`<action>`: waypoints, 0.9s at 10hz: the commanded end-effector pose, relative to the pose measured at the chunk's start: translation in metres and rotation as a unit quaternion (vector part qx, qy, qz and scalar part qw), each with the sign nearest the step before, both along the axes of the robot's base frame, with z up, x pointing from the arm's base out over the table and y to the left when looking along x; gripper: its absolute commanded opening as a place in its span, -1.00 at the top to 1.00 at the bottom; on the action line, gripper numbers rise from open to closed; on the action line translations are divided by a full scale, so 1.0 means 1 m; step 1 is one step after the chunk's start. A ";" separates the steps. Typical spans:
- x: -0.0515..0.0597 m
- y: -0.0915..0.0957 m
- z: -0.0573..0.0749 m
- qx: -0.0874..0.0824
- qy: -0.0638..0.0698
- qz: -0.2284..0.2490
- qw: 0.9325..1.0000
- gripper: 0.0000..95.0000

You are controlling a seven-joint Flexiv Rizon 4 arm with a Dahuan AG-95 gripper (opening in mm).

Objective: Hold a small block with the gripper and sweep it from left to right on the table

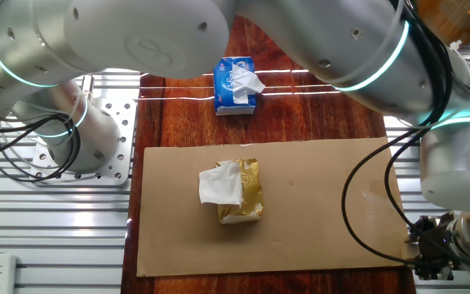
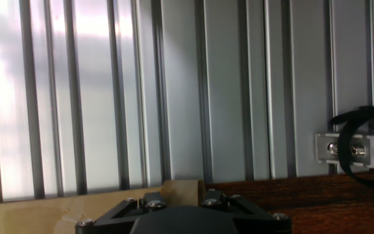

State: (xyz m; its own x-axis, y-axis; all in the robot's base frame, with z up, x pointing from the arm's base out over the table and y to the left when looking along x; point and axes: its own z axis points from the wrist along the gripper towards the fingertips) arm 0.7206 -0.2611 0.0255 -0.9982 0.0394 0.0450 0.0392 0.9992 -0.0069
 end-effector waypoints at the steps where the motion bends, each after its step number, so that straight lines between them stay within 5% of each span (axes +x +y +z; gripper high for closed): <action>1: 0.001 0.000 0.000 0.001 0.001 0.000 1.000 0.20; 5: 0.001 0.001 0.002 0.002 0.001 -0.002 1.000 0.20; 6: 0.001 0.001 0.002 0.002 0.001 -0.002 1.000 0.60; 9: 0.001 0.001 0.002 0.002 0.001 -0.002 1.000 0.60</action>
